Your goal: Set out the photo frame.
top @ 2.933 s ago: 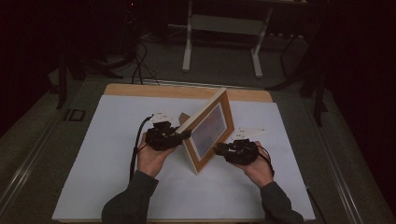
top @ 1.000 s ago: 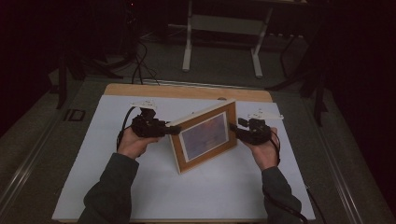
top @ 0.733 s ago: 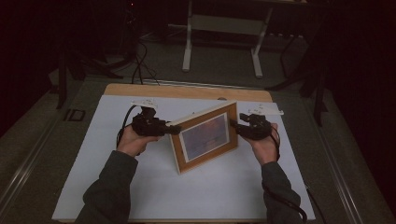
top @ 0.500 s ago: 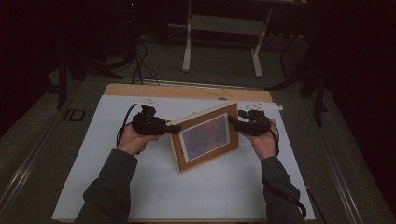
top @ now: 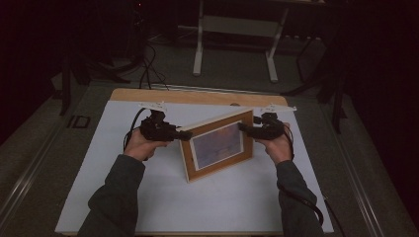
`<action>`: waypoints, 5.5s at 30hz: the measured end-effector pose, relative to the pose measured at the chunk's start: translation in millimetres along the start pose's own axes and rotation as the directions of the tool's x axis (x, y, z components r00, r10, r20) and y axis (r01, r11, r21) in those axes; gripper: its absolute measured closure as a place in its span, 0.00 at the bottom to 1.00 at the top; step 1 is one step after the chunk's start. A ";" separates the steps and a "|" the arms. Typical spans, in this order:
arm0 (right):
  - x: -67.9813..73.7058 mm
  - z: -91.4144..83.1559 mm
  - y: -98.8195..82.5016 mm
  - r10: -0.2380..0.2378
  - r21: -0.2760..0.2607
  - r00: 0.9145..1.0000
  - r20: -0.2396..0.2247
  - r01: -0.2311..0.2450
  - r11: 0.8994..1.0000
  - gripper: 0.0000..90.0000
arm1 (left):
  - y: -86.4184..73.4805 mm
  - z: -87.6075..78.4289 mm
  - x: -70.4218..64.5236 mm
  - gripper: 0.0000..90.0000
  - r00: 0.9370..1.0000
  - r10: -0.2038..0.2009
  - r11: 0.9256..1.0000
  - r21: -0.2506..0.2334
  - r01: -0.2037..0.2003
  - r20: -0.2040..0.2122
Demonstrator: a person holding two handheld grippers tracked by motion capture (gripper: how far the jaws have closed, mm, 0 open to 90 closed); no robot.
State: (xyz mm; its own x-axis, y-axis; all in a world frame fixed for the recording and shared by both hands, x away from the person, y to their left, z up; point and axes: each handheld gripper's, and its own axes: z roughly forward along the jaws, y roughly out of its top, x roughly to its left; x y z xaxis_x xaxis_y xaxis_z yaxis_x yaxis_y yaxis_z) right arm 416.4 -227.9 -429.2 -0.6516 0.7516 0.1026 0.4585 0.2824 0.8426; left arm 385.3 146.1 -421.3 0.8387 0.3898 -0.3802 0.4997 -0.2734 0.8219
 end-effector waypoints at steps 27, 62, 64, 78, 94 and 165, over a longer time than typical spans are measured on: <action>-12.3 9.9 6.7 -0.017 0.047 0.992 -0.125 0.023 0.999 0.35 | 0.4 0.7 6.0 0.79 1.000 0.013 1.000 -0.020 -0.013 0.000; -28.4 -8.4 -8.8 0.045 0.005 0.990 -0.133 -0.045 0.999 0.69 | 2.3 4.3 8.9 0.77 0.993 0.024 0.997 -0.064 -0.032 -0.120; -27.8 -8.5 -8.9 0.045 0.004 0.991 -0.129 -0.045 0.999 0.69 | 2.3 4.2 8.4 0.75 0.991 0.023 0.997 -0.066 -0.032 -0.128; -21.9 -13.4 -12.1 0.058 0.010 0.993 -0.101 -0.057 0.998 0.69 | -3.7 -12.4 7.5 0.74 0.987 0.016 0.996 -0.081 -0.029 -0.158; -11.0 -24.2 -18.4 0.047 0.023 0.996 -0.075 -0.046 0.999 0.69 | -4.2 -12.4 12.5 0.74 0.988 -0.009 0.995 -0.101 -0.007 -0.155; 4.6 -41.7 -31.1 0.012 0.023 0.998 -0.065 -0.010 1.000 0.75 | -5.9 -13.9 21.4 0.71 0.989 -0.054 0.991 -0.127 0.036 -0.137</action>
State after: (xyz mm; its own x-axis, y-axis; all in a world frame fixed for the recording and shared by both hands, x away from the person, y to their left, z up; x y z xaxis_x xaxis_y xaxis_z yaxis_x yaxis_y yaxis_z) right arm 373.9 -258.1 -432.9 -0.6840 0.7146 0.1465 0.4791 0.2886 0.8290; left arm 397.3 168.3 -428.4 0.7732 0.5205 -0.3623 0.4983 -0.1452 0.8547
